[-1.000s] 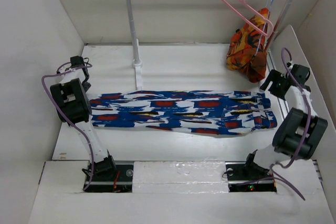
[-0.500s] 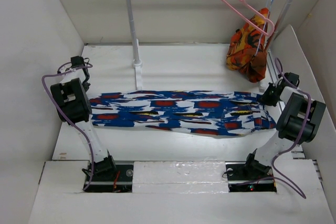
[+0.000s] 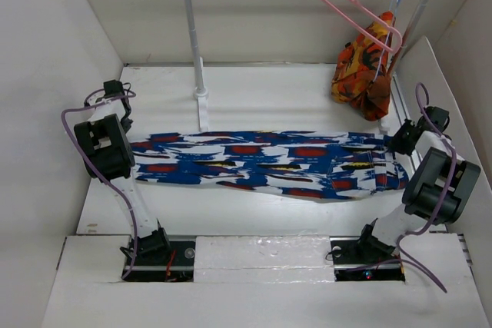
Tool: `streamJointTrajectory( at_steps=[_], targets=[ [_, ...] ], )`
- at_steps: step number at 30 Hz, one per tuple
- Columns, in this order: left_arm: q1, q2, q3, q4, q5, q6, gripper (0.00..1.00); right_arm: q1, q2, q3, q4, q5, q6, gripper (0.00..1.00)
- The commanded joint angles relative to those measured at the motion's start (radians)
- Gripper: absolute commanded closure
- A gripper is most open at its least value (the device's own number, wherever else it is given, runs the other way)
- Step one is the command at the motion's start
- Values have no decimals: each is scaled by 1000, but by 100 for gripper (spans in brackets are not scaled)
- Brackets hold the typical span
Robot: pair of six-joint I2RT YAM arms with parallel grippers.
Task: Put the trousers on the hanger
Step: Fold the trousers at the center of the board.
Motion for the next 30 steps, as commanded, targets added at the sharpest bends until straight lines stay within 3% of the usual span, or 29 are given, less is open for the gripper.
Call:
streamJointTrajectory(
  at_steps=[1, 7, 9, 10, 11, 13, 14, 17, 22, 25, 27, 30],
  targets=[
    [11, 3, 50, 21, -47, -3, 100, -34, 2, 31, 38, 121, -4, 100],
    [-10, 14, 91, 52, -9, 42, 100, -17, 27, 14, 73, 63, -3, 98],
    [-41, 9, 106, 34, 8, 28, 100, 6, 51, 34, 64, 29, 0, 92],
    [-50, -8, 105, 47, 8, 41, 96, 6, 53, 54, 61, 18, 3, 82],
    [-50, -14, 102, 49, 25, 52, 79, 16, 50, 64, 59, 4, 5, 77],
    [-59, -41, 122, 9, 9, 39, 63, 26, 30, 93, 23, -6, 0, 63],
    [-59, -58, 119, 6, 0, 40, 44, 26, 18, 96, 12, -9, -3, 59],
    [-59, -138, 86, -5, -52, 35, 35, 26, -54, 70, 9, -29, 5, 51],
    [-49, -284, -91, 69, -57, 31, 40, 49, -126, 8, 39, -49, 15, 47],
    [-49, -262, -148, 68, -44, 16, 50, 58, -102, -9, 47, -92, 9, 51],
    [-24, -209, -129, 32, -15, 2, 70, 58, -87, -9, 39, -85, -9, 52],
    [-13, -172, -101, 23, -4, 5, 70, 58, -67, -9, 30, -101, -23, 50]
  ],
)
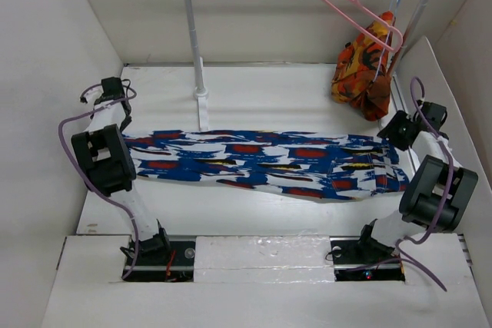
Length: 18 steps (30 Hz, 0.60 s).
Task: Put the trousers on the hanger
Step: Fold the trousers at the center of the board.
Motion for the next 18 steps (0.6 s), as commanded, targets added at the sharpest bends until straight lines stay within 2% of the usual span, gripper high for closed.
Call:
streamJointTrajectory(
  at_steps=[1, 4, 8, 18],
  targets=[
    [18, 60, 17, -25, 17, 1, 70, 5, 19, -2, 15, -37, -27, 49],
    [18, 90, 52, -13, 46, 24, 63, 5, 20, -11, 30, -77, -36, 48],
    [18, 119, 86, -32, 38, 15, 63, 17, 36, -9, 9, -69, -57, 48],
    [18, 154, 59, -28, 3, 15, 75, 8, 85, -2, 12, -46, -62, 45]
  ],
)
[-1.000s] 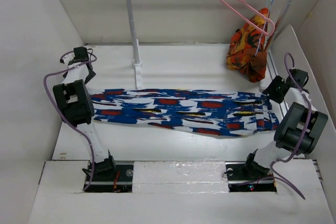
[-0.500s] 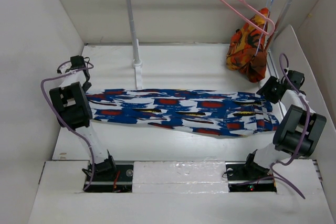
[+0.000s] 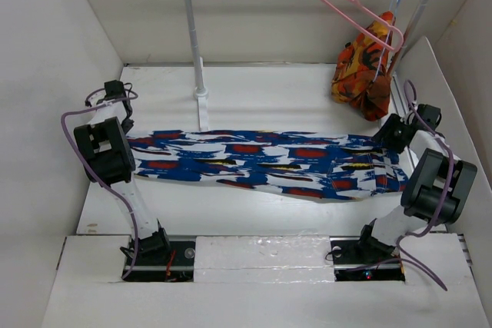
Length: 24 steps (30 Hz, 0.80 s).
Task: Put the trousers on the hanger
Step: Fold the trousers at the center of the board.
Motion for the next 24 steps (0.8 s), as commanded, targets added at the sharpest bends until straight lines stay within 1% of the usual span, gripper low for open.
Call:
streamJointTrajectory(
  at_steps=[1, 6, 10, 12, 13, 20, 22, 24],
  targets=[
    [3, 6, 2, -6, -24, 4, 76, -14, 22, 10, 20, 1, -17, 45],
    [3, 3, -20, -1, -51, 10, 77, -14, 54, 35, 21, 10, -17, 42],
    [3, 9, -8, 3, -39, 15, 78, -14, 105, 53, 30, 18, -16, 39],
    [3, 12, -3, 5, -25, 19, 87, -23, 125, 56, 34, 15, -14, 38],
    [3, 10, -6, 11, -18, 21, 99, -23, 140, 58, 43, 15, -13, 38],
    [3, -22, -12, 3, 15, 11, 100, -23, 168, 49, 72, 32, 10, 41],
    [3, -63, -32, 9, 38, -2, 100, -23, 177, 61, 75, 41, 19, 38],
    [3, -71, -43, 12, 41, -5, 100, -23, 183, 65, 73, 35, 19, 37]
  ],
)
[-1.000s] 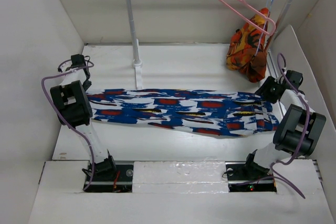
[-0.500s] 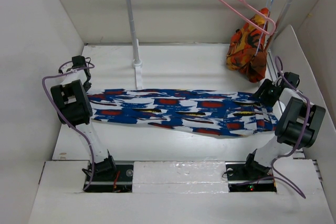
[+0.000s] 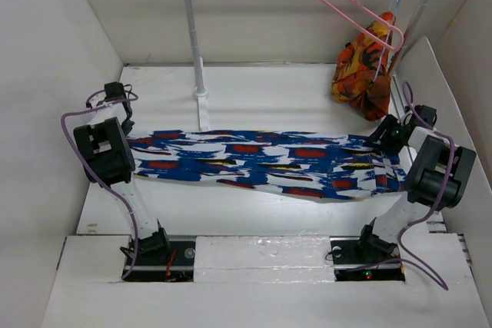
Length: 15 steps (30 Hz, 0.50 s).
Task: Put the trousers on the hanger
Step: Fold the trousers at the center of the board.
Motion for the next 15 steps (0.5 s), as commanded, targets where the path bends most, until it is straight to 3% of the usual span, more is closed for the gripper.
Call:
streamJointTrajectory(
  at_steps=[1, 3, 5, 15],
  targets=[
    [3, -81, -29, 0, 17, -21, 100, -15, 29, 38, 28, 29, -5, 35],
    [3, -72, -14, -3, 14, -18, 99, -15, 27, 38, 28, 26, -8, 35],
    [3, -22, 14, -66, -25, -45, 87, -15, 30, 41, 25, 26, -16, 35],
    [3, 29, 17, -55, -49, -38, 73, -24, 29, 38, 26, 10, -13, 36]
  ],
)
